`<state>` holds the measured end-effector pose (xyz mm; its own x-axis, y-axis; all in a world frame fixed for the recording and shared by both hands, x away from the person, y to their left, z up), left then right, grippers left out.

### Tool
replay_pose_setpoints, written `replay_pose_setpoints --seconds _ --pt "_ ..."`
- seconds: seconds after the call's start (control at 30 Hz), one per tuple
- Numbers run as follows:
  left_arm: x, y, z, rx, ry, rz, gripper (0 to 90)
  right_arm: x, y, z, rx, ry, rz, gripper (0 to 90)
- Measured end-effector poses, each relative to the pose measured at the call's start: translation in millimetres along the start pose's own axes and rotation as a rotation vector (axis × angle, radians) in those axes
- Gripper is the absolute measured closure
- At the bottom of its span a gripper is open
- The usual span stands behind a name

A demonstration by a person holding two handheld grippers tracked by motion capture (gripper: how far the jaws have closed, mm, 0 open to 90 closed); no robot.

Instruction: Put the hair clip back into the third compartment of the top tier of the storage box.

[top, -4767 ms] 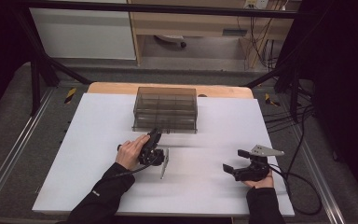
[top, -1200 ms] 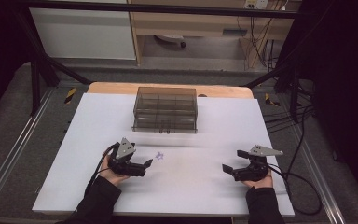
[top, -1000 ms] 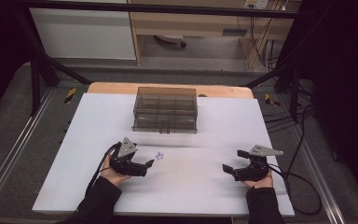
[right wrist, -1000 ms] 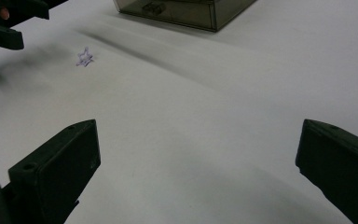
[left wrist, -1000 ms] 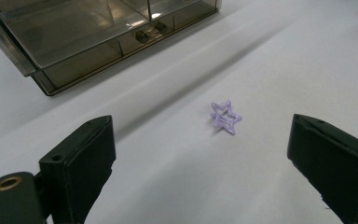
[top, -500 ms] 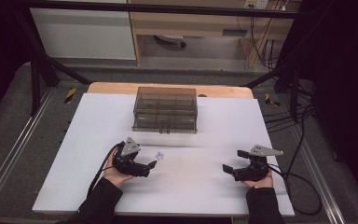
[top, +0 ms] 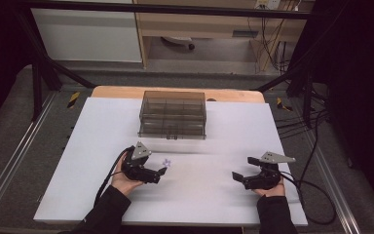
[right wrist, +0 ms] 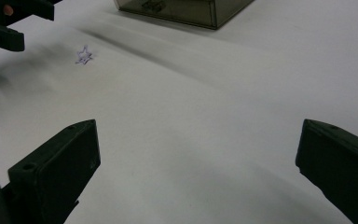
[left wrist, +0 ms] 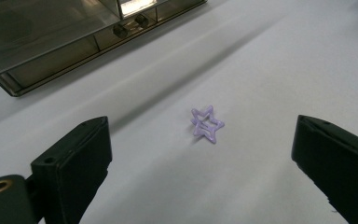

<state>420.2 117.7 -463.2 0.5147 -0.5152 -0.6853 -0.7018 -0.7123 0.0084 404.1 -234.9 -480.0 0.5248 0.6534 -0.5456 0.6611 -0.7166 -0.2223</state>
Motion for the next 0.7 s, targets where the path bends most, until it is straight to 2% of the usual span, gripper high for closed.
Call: replay_pose_setpoints --seconds 0.33,0.53,0.7 --pt "13.9 -5.0 -4.8 -0.044 -0.022 0.008 7.3 -0.3 0.1 -0.1 -0.001 0.002 0.000 0.3" --pt "16.4 -10.4 -4.3 -0.070 -0.021 -0.005 14.3 -0.2 0.3 -0.1 0.000 0.001 0.001 0.3" --pt "20.4 -11.2 -3.2 -0.085 -0.032 0.008 20.7 0.4 0.2 0.4 -0.001 -0.004 0.001 0.4"
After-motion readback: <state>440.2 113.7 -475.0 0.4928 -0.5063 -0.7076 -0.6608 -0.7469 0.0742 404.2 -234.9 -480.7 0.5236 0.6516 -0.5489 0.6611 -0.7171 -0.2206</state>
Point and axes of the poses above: each handheld gripper's, and its own axes: x roughly forward along the jaws, z roughly out of its underside, y roughly to its right, the point moved 6 cm from there along x, roughly forward along the jaws, and after that the axes turned 5 degrees about -y, right-handed, at the moved point
